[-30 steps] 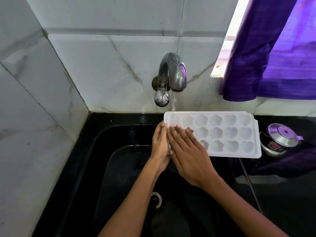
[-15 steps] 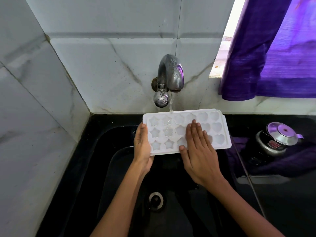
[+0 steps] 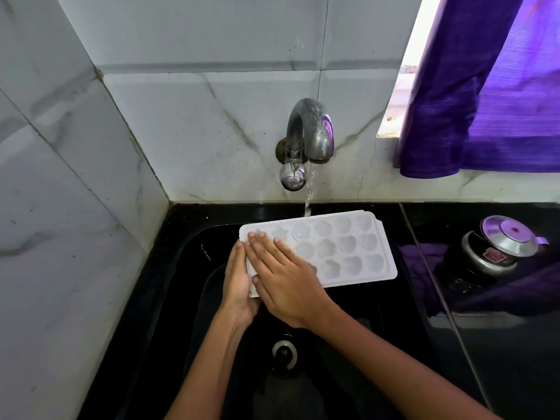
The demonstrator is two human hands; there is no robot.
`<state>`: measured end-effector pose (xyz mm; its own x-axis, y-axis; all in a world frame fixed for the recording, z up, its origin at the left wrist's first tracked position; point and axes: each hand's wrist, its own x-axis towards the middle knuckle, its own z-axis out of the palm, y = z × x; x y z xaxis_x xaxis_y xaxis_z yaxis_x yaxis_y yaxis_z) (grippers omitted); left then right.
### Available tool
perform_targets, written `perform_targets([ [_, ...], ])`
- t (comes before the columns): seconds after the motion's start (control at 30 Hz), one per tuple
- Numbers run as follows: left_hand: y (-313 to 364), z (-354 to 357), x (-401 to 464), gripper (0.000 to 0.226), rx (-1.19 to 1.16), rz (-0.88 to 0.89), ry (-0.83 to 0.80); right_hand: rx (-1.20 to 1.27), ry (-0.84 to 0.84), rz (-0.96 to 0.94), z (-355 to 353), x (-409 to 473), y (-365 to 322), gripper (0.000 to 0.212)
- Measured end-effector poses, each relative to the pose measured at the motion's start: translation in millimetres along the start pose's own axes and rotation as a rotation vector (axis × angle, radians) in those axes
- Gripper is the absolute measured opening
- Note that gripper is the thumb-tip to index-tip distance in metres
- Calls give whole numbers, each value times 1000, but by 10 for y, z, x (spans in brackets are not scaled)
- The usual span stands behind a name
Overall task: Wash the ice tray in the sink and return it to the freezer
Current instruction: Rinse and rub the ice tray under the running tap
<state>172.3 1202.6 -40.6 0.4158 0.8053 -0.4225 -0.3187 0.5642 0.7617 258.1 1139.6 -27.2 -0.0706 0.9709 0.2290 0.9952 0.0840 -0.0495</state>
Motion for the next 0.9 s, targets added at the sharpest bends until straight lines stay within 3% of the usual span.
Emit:
perform_targets([
  [0.17, -67, 112, 63, 50, -49, -88, 4, -37, -35, -27, -74, -200, 243, 51],
  [0.5, -138, 400, 178, 45, 32, -59, -61, -42, 23, 381, -238, -654, 841, 62],
  [0.9, -124, 589, 94, 42, 74, -21, -101, -63, 149, 640, -341, -993, 1066, 72],
])
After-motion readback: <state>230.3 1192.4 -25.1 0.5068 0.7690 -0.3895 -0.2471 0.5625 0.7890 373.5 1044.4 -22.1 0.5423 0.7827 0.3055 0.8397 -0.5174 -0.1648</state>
